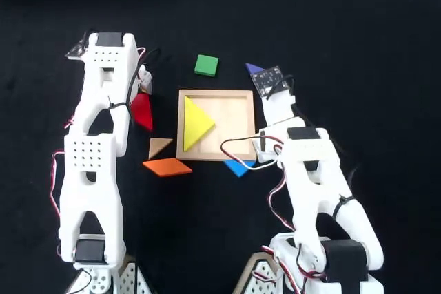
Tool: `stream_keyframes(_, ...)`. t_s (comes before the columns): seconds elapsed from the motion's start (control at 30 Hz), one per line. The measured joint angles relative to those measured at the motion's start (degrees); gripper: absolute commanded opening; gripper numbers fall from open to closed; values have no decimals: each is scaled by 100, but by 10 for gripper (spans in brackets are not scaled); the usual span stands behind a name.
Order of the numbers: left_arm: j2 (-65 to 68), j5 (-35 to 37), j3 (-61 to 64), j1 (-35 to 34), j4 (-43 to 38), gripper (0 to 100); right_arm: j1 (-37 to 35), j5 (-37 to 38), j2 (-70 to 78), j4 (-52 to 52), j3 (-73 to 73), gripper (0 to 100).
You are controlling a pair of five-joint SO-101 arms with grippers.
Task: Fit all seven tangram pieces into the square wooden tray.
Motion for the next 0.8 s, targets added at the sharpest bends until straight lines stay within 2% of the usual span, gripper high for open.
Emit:
stream_keyframes(0.23, -264, -290, 0, 114, 202, 97, 0, 0, 0, 0, 44, 141)
stream_keyframes(0.53, -1635, -316, 1204, 747, 211, 97, 0, 0, 0, 0, 44, 141)
stream_keyframes(0.8, -3218, -1284, 2400, 1284, 220, 97, 0, 0, 0, 0, 44, 141)
